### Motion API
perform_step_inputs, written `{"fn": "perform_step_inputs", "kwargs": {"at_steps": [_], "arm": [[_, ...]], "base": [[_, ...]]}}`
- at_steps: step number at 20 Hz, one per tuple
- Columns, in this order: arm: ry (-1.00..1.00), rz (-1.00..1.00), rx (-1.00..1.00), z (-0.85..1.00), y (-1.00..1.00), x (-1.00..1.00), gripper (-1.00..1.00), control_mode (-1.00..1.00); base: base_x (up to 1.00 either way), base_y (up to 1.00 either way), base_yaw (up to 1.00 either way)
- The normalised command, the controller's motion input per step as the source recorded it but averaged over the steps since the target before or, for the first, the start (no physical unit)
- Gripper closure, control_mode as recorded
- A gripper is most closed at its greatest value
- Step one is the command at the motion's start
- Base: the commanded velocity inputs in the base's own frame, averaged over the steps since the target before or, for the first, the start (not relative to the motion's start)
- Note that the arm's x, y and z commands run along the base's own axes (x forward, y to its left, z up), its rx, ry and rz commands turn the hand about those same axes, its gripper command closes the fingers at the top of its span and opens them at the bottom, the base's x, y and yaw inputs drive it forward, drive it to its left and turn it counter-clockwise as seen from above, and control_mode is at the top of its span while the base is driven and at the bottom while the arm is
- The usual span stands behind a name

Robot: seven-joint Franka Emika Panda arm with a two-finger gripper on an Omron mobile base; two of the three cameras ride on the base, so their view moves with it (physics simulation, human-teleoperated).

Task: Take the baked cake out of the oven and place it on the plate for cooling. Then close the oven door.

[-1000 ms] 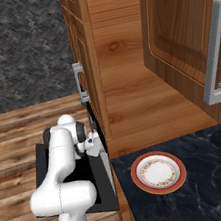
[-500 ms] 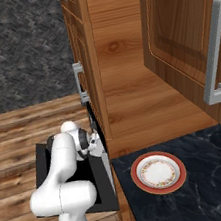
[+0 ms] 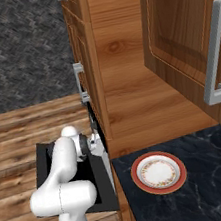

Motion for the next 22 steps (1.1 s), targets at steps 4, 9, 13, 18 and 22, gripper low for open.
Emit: {"fn": "perform_step_inputs", "kwargs": {"at_steps": [4, 9, 13, 18, 22], "arm": [[0.02, 0.00, 0.00, -0.37, -0.34, 0.17, 1.00, -1.00], [0.04, 0.00, 0.00, -0.37, -0.38, 0.09, 1.00, -1.00], [0.11, 0.00, 0.06, -0.38, -0.33, 0.00, 1.00, -1.00], [0.33, 0.00, 0.21, -0.41, -0.12, 0.00, 1.00, -1.00], [0.46, 0.00, 0.24, -0.47, 0.00, 0.00, 1.00, -1.00]], "base": [[0.00, 0.00, 0.00], [0.00, 0.00, 0.00], [0.00, 0.00, 0.00], [0.00, 0.00, 0.00], [0.00, 0.00, 0.00]]}}
